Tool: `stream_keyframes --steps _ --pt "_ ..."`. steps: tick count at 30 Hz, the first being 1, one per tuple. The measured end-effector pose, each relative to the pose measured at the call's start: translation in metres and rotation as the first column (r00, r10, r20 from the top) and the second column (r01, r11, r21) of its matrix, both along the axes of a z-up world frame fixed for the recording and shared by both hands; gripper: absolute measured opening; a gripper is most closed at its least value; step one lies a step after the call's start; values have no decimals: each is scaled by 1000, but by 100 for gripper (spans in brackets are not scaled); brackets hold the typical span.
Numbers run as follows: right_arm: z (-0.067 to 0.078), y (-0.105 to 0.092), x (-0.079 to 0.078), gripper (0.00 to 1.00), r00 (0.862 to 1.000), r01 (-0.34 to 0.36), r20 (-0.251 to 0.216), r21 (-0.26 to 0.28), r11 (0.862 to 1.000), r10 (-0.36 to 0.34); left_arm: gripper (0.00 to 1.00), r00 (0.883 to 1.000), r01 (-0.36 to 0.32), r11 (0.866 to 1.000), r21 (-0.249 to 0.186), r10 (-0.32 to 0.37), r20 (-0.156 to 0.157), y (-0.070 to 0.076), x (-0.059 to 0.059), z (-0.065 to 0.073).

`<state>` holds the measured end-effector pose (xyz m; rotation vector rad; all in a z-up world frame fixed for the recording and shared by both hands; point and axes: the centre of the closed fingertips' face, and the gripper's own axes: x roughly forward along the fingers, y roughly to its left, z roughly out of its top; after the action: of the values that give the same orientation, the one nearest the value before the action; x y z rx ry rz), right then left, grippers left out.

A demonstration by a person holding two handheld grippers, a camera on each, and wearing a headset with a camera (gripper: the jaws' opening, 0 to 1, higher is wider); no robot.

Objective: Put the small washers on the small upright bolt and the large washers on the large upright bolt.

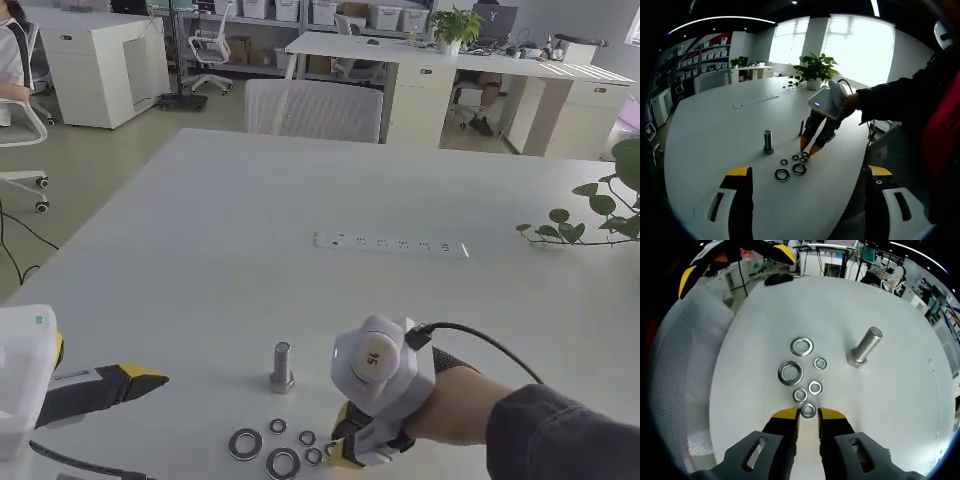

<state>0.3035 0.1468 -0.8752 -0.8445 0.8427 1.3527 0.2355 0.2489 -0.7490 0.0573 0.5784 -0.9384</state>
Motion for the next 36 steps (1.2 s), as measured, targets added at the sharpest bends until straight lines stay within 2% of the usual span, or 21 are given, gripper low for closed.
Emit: stream_keyframes --steps 36 --pt "3 -2 2 14 1000 -11 17 -6 1000 11 93 1000 14 1000 4 -14 -5 -3 2 -2"
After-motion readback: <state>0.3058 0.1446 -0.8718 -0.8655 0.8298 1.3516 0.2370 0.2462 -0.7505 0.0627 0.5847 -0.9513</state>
